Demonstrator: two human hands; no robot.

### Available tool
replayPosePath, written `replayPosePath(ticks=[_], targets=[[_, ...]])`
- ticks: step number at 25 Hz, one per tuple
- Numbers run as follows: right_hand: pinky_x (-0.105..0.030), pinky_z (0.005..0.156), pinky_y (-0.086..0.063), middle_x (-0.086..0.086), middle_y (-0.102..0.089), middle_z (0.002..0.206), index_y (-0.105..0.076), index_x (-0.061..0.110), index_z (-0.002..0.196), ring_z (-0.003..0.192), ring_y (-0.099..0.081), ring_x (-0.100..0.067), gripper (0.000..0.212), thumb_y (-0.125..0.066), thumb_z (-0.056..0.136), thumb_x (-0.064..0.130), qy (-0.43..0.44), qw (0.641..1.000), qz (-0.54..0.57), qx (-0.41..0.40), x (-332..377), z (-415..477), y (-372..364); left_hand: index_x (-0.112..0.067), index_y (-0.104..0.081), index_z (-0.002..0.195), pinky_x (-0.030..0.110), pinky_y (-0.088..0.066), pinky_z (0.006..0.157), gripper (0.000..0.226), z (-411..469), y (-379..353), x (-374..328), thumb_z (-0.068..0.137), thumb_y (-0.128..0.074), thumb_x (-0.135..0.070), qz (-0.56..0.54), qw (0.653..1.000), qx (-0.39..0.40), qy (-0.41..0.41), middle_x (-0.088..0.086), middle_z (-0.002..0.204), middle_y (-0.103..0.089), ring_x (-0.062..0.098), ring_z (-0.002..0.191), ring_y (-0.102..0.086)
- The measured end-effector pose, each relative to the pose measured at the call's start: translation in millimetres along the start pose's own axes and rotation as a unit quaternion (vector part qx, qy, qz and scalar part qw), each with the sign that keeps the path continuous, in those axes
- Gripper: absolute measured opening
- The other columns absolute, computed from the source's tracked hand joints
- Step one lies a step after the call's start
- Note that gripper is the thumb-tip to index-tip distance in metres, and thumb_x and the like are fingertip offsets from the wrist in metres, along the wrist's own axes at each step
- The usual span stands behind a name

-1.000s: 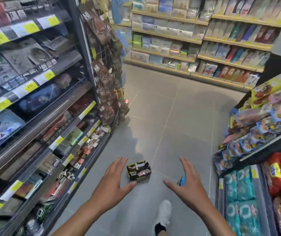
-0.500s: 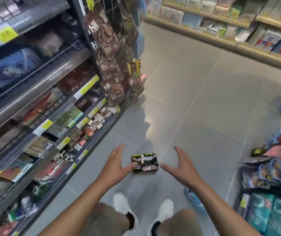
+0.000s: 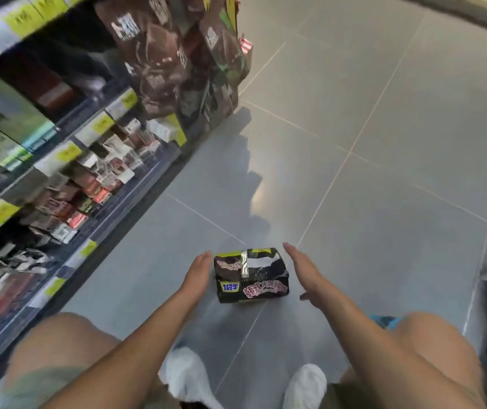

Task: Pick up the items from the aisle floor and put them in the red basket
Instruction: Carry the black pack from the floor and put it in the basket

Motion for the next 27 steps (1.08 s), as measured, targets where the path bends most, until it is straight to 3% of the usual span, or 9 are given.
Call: replayPosePath(ticks=[2,4,5,8,12,17,21,23,27], targets=[[-0.068,0.114,-0.024,0.001,-0.028,0.168,-0.032,0.039,0.157,0.152,-0.029,-0.033,0.074,-0.039,0.094,0.077,-0.025,0.999,0.026,0.0,-18,52,-7,-0.021,-0.04,0.151,0.047,-0.029,0.119,0.053,41,-15,24,0.108,-0.029,-0.049,-0.043,0.999,0.001,0.032,-0.006,0.151,-0.042,0.022,0.142,-0.04],[-0.07,0.114,-0.023,-0.003,-0.034,0.166,-0.032,0.035,0.159,0.152,-0.031,-0.036,0.084,-0.038,0.09,0.083,-0.058,0.997,0.056,0.007,-36,96,-12,-0.026,-0.058,0.124,0.049,-0.04,0.105,0.048,69,-29,45,0.107,-0.024,-0.056,-0.123,0.987,0.026,0.103,-0.006,0.128,-0.056,0.021,0.119,-0.057],[-0.07,0.115,-0.027,-0.006,-0.044,0.161,-0.038,0.032,0.157,0.147,-0.039,-0.037,0.09,-0.039,0.086,0.087,-0.073,0.995,0.065,0.013,-46,117,-16,-0.021,-0.067,0.113,0.05,-0.044,0.1,0.062,87,-36,59,0.104,-0.022,-0.063,-0.153,0.979,0.048,0.129,-0.001,0.122,-0.065,0.024,0.11,-0.063],[-0.054,0.1,-0.052,-0.016,-0.074,0.123,-0.065,0.022,0.135,0.113,-0.069,-0.038,0.087,-0.041,0.085,0.088,-0.089,0.987,0.117,0.072,-64,157,-30,-0.019,-0.074,0.117,0.06,-0.045,0.105,0.086,123,-51,88,0.091,-0.022,-0.083,-0.217,0.958,0.092,0.161,0.015,0.116,-0.074,0.037,0.108,-0.07],[-0.057,0.106,-0.05,-0.016,-0.076,0.117,-0.071,0.019,0.127,0.113,-0.07,-0.039,0.081,-0.038,0.09,0.083,-0.065,0.983,0.142,0.093,-57,142,-37,-0.018,-0.078,0.114,0.063,-0.045,0.106,0.081,109,-53,80,0.089,-0.033,-0.081,-0.237,0.953,0.109,0.158,0.019,0.116,-0.074,0.041,0.11,-0.069],[-0.051,0.104,-0.052,-0.014,-0.076,0.121,-0.071,0.021,0.128,0.114,-0.069,-0.037,0.082,-0.037,0.089,0.085,-0.071,0.986,0.124,0.088,-9,35,-32,-0.018,-0.08,0.109,0.061,-0.048,0.101,0.078,11,-22,18,0.091,-0.033,-0.078,-0.239,0.951,0.121,0.156,0.02,0.117,-0.073,0.041,0.106,-0.071],[-0.055,0.108,-0.049,-0.013,-0.075,0.121,-0.069,0.022,0.13,0.115,-0.07,-0.036,0.08,-0.033,0.092,0.083,-0.058,0.983,0.132,0.112,48,-79,-21,-0.019,-0.07,0.128,0.06,-0.048,0.101,0.09,-90,24,-52,0.091,-0.019,-0.083,-0.238,0.95,0.127,0.156,0.02,0.121,-0.071,0.039,0.11,-0.07],[-0.057,0.108,-0.049,-0.011,-0.076,0.121,-0.069,0.024,0.13,0.115,-0.07,-0.035,0.081,-0.031,0.091,0.084,-0.044,0.984,0.119,0.122,88,-156,-14,-0.025,-0.068,0.129,0.06,-0.04,0.109,0.095,-158,56,-99,0.087,-0.012,-0.088,-0.209,0.959,0.121,0.149,0.015,0.124,-0.072,0.037,0.117,-0.066],[-0.056,0.106,-0.052,-0.002,-0.075,0.124,-0.072,0.033,0.127,0.119,-0.069,-0.027,0.089,-0.043,0.073,0.097,0.021,0.989,0.083,0.121,168,-300,3,-0.04,-0.052,0.142,0.069,-0.015,0.118,0.091,-283,123,-188,0.08,-0.011,-0.092,-0.121,0.987,0.073,0.077,0.004,0.153,-0.05,0.029,0.149,-0.032]])
Point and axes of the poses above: each hand's wrist, its own z-axis towards the middle knuckle, its own y-axis out of the back of the hand, x = y × z, the point moved 3 cm from there along z, towards the middle knuckle
